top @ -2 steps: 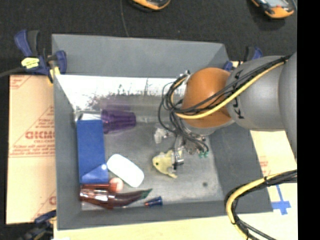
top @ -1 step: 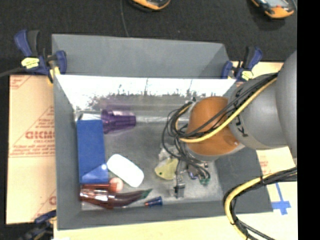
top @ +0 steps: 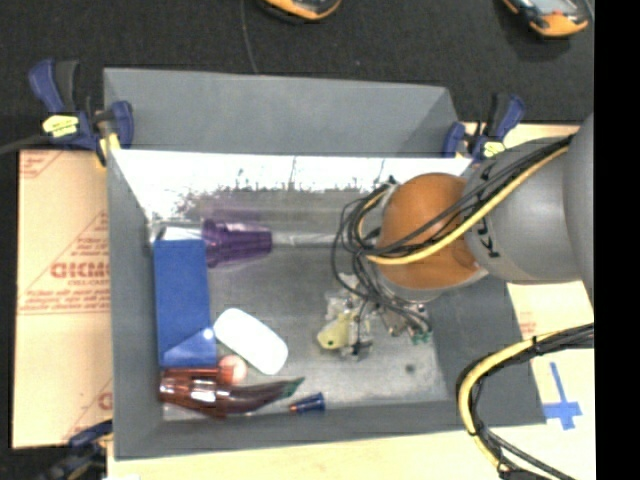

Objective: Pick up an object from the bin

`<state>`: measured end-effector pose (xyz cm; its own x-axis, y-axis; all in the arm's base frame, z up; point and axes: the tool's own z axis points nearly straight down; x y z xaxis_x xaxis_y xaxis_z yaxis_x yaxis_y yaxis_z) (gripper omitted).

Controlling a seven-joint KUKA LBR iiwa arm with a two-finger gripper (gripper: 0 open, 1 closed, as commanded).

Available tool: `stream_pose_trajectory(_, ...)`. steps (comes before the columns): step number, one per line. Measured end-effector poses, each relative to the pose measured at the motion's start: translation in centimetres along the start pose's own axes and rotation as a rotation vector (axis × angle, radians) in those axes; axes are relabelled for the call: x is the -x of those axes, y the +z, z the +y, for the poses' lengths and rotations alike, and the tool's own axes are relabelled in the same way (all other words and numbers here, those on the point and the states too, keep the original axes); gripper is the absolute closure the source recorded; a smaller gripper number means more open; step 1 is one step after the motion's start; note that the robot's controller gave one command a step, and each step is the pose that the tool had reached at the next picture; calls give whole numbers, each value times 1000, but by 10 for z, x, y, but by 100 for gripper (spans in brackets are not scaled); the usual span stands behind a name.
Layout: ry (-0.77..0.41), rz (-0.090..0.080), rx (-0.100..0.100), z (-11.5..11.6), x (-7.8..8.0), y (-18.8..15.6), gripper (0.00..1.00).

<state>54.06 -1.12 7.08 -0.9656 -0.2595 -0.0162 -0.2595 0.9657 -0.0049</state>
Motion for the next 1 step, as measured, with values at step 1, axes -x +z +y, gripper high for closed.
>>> stream_pose_trajectory(1,1,-1,0,-1,1,0,100)
